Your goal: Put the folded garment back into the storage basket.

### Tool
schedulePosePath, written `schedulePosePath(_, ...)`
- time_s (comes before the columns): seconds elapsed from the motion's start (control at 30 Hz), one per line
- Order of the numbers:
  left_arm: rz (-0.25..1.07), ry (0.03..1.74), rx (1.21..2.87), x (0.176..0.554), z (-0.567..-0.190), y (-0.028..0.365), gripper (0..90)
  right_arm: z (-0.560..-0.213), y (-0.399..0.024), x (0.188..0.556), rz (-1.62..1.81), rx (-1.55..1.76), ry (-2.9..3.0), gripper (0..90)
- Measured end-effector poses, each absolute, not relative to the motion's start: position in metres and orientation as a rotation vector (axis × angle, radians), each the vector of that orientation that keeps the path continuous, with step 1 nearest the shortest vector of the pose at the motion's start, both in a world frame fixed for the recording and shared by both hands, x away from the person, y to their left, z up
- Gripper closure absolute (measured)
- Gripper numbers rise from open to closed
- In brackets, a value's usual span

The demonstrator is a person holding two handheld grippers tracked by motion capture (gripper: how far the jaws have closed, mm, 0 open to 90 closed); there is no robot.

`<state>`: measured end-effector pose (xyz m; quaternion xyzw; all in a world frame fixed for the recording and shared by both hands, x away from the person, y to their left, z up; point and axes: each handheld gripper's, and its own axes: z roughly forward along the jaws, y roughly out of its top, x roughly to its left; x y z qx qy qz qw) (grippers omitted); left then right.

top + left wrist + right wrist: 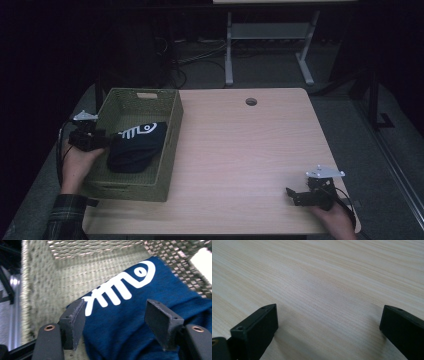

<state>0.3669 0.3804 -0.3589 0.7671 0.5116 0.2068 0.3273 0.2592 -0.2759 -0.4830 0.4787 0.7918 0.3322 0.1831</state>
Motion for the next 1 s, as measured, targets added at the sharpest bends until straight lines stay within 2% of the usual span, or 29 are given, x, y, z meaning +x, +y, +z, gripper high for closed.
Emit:
schedulePosePath(0.47, 0.443, 1.194, 1.949, 0.35, -0.342, 0.335, 26.1, -0.483, -0.276, 0.259, 0.938, 1.351, 2.234, 1.4)
schedulePosePath(0.7, 0.415, 1.123, 1.949, 0.344, -0.336, 0.302, 17.4, -0.483, -0.276, 0.259, 0.937, 1.351, 2.234, 1.3)
schedulePosePath(1.0, 0.352, 1.009, 1.947, 0.334, -0.329, 0.256, 14.9, -0.483, -0.276, 0.259, 0.937, 1.35, 2.234, 1.4)
